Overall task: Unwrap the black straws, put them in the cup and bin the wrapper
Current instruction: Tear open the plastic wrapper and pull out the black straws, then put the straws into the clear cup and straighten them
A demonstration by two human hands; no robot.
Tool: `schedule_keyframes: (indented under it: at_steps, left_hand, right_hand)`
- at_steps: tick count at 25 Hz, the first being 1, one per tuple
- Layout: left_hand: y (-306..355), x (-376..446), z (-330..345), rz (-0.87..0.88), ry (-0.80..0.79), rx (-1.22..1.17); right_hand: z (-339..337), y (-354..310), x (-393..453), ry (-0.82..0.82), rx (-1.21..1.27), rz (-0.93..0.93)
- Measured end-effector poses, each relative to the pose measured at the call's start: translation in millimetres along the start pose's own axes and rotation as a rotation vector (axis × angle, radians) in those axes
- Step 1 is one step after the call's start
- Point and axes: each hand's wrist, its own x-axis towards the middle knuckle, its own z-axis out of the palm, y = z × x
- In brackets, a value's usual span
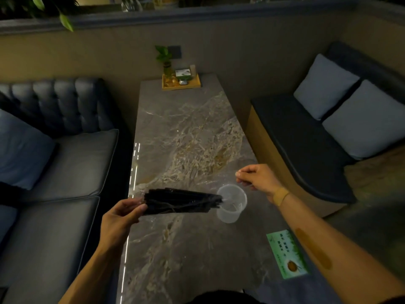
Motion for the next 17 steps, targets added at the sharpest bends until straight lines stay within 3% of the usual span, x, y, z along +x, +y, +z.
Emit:
schedule_keyframes:
  at_steps: [8,17]
  left_hand:
    - [16.4,-12.2,0.5,-0.007,0.038,0.063]
    - [63.1,5.3,26.5,0.138,-0.012,0.145]
  right_hand:
    - [5.4,15.2,10.4,-0.091,0.132,0.071]
    - [-1.9,29.0,20.6,-0.062,0.268,0.142]
